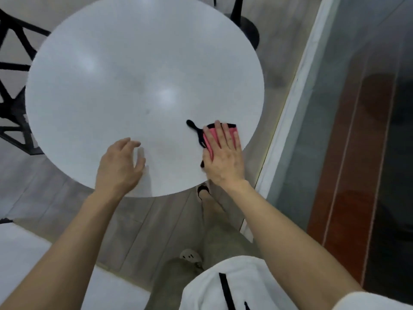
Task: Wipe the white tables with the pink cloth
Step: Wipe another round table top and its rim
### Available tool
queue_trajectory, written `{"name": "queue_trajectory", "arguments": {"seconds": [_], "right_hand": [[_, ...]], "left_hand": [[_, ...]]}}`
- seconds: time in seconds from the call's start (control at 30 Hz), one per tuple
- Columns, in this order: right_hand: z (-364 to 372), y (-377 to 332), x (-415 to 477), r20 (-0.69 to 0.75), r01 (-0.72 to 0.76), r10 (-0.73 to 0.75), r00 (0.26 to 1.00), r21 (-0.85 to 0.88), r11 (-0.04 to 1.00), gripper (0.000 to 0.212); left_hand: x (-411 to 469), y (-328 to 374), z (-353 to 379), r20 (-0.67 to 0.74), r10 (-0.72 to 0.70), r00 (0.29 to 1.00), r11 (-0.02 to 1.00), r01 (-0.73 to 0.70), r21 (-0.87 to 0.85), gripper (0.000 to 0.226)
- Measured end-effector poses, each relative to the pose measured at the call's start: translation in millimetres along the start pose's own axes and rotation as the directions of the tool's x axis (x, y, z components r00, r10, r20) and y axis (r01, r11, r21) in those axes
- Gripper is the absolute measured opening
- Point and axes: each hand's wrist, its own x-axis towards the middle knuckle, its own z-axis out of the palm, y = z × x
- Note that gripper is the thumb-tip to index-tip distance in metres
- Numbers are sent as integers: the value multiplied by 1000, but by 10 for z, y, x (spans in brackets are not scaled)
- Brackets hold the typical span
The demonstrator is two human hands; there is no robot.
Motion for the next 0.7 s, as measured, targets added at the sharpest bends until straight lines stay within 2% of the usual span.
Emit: {"name": "queue_trajectory", "arguments": {"seconds": [0.17, 0.27, 0.37, 0.43, 0.5, 0.6, 0.67, 0.7], "right_hand": [[-116, 399, 888, -9, -239, 239, 971, -51, 970, 68], [-138, 462, 1528, -67, -312, 307, 949, -90, 946, 69], [-198, 298, 2283, -132, -362, 353, 926, -51, 931, 69], [-160, -80, 2653, -129, -265, 260, 957, -20, 964, 70], [-54, -513, 2709, -69, -5, 5, 998, -1, 1000, 69], [41, -617, 2329, 0, 354, -355, 935, 80, 932, 66], [12, -321, 2212, -53, 445, -442, 895, 140, 885, 65], [-22, -125, 2242, -75, 437, -430, 900, 147, 887, 64]], "left_hand": [[880, 380, -274, 71, 80, 994, 995, -83, 48, 51], [1518, 517, -481, 116, 82, 990, 992, -92, 89, 61], [2105, 558, -687, 148, 47, 988, 992, -64, 112, 70], [2412, 500, -824, 149, 18, 989, 990, -39, 135, 74], [2635, 424, -959, 137, -9, 991, 986, -14, 167, 78], [2873, 399, -1054, 168, 15, 986, 963, -59, 263, 84], [2975, 415, -1095, 199, 11, 980, 953, -71, 294, 89], [3018, 429, -1110, 214, -1, 977, 951, -65, 301, 91]]}}
